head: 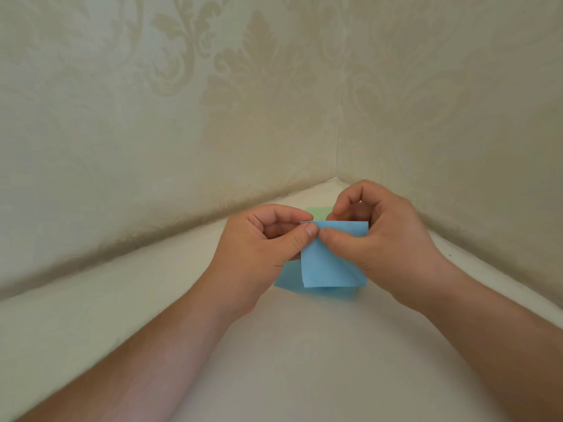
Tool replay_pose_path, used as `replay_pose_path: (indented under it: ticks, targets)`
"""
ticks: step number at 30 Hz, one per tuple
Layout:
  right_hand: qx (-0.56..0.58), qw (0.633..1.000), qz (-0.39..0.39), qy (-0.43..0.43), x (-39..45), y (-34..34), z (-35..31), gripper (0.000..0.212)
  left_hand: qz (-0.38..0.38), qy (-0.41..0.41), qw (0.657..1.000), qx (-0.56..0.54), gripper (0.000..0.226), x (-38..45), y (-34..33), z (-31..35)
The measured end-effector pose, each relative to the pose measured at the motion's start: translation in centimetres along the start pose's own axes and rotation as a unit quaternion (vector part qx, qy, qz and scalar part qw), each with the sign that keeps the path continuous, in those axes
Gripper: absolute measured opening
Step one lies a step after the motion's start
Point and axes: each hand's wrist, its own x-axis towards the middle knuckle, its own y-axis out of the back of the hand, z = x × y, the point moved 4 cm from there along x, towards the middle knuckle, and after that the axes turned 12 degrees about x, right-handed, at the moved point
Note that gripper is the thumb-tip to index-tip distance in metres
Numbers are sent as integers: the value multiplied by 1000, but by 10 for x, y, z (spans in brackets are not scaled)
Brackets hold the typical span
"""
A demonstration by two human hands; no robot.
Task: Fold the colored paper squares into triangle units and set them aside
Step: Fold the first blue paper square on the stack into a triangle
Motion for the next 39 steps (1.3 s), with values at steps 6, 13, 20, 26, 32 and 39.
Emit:
replay_pose_path:
  ticks: [6,13,20,26,32,39]
  targets:
    - [63,996,-7,-59,1,-1,4,21,-4,-3,1000,-8,15,-1,0,3]
    - [89,991,-22,-97,1,-1,7,18,-20,17,999,-35,12,-1,-1,1]
    - [125,982,-31,-142,1,-1,8,23,-55,48,997,-41,14,0,-2,1]
    - [111,985,-33,-131,1,1,8,25,-59,60,996,-38,19,0,-3,-1]
    - [65,990,-44,-115,2,-1,9,17,-59,52,997,-21,25,1,-2,-2]
    - [32,991,-56,-114,1,-2,10,10,-40,1,998,58,15,4,3,-4]
